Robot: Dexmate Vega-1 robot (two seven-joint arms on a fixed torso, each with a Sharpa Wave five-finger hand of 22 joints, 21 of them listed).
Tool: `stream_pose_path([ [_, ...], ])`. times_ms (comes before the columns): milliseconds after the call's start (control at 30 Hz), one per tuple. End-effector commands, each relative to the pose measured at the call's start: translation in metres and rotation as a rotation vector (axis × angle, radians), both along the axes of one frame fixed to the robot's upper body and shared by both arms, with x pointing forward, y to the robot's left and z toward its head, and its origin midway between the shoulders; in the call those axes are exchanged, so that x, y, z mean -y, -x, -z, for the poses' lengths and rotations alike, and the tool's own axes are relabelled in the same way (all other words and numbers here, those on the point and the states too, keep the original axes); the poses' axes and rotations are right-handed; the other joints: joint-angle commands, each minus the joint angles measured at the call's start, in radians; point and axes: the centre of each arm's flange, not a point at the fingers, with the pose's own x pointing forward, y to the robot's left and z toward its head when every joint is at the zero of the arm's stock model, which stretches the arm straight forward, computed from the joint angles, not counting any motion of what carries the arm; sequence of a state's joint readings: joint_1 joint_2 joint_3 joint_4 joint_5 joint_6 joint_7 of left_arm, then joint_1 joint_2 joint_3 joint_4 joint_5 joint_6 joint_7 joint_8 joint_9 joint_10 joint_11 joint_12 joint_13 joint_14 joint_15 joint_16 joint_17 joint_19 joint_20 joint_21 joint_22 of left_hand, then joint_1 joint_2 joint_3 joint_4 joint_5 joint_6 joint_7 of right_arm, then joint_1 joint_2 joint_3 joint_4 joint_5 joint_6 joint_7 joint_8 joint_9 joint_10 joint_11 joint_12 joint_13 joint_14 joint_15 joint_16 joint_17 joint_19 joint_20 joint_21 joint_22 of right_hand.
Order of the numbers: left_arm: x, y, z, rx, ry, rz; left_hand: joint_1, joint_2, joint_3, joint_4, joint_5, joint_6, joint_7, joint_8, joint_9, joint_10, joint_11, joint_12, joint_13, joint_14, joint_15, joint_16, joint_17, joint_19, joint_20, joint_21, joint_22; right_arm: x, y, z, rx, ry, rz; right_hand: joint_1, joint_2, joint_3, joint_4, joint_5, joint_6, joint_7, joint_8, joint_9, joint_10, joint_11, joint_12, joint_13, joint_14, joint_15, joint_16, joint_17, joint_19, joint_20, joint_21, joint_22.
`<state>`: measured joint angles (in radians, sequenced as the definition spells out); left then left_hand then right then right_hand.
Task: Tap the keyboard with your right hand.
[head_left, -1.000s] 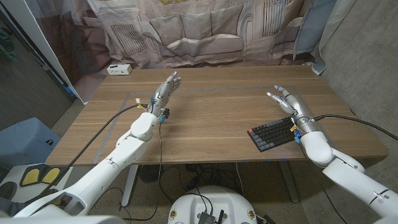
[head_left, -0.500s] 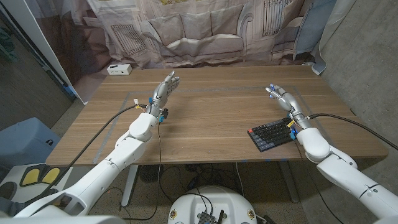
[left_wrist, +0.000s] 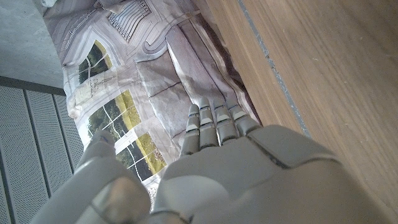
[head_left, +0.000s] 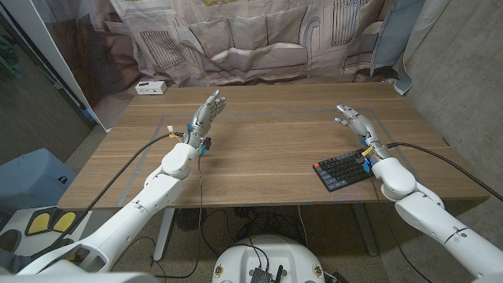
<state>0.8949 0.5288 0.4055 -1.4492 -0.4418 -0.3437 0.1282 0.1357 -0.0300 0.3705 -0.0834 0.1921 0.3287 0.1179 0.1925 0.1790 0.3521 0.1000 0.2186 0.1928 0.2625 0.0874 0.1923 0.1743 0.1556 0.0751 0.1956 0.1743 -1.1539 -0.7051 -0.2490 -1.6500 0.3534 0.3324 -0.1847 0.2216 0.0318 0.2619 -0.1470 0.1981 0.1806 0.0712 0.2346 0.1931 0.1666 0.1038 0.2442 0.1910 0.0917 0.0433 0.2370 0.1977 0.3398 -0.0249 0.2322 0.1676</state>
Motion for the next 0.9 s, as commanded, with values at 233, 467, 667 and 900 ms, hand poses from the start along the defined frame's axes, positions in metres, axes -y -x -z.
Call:
stream_pose_path([
  [233,0.000,-0.001,-0.005,0.014,-0.002,0.013,0.003,0.013,0.003,-0.004,-0.001,0.006,-0.002,-0.002,0.003,0.005,0.000,-0.004,0.005,0.012,0.001,-0.003,0.005,0.004,0.001,0.000,0.003,-0.006,-0.016,-0.006,-0.015,-0.094,-0.118,0.002,-0.004,0.001,0.006,0.000,0.027,0.004,0.010,0.002,0.018,0.008,0.005,0.002,0.021,0.011,0.004,0.003,0.019,0.005,-0.003,0.001],
  [467,-0.002,-0.002,-0.004,0.011,0.007,0.013,0.004,0.015,0.003,-0.005,-0.001,0.006,-0.001,-0.002,0.003,0.007,-0.002,-0.004,0.005,0.011,0.001,-0.003,0.005,0.003,0.001,0.000,0.003,-0.007,-0.025,-0.007,-0.028,-0.136,-0.174,0.001,-0.005,0.000,0.006,-0.001,0.020,0.003,0.005,0.002,0.019,0.009,0.003,0.002,0.023,0.012,0.003,0.003,0.021,0.007,-0.005,0.001],
  [667,-0.001,-0.001,0.000,0.000,0.024,0.026,0.004,0.017,0.003,-0.006,-0.001,0.007,-0.002,-0.002,0.003,0.007,-0.001,-0.004,0.005,0.012,0.000,-0.003,0.005,0.003,-0.001,0.000,0.003,-0.010,-0.035,-0.007,-0.043,-0.166,-0.220,-0.008,-0.014,-0.008,0.010,-0.004,0.008,0.003,-0.004,0.001,0.022,0.018,-0.001,0.003,0.021,0.016,-0.001,0.004,0.019,0.009,-0.011,0.001],
  [900,-0.004,0.004,0.002,0.008,0.038,0.029,0.005,0.019,0.004,-0.006,-0.001,0.007,-0.002,-0.002,0.003,0.007,-0.001,-0.004,0.005,0.012,0.000,-0.003,0.005,0.003,0.000,0.000,0.003,-0.016,-0.047,-0.011,-0.060,-0.175,-0.276,-0.013,-0.021,-0.013,0.011,-0.005,0.026,0.004,-0.001,0.001,0.032,0.021,-0.001,0.003,0.026,0.019,-0.002,0.005,0.021,0.013,-0.015,0.001],
])
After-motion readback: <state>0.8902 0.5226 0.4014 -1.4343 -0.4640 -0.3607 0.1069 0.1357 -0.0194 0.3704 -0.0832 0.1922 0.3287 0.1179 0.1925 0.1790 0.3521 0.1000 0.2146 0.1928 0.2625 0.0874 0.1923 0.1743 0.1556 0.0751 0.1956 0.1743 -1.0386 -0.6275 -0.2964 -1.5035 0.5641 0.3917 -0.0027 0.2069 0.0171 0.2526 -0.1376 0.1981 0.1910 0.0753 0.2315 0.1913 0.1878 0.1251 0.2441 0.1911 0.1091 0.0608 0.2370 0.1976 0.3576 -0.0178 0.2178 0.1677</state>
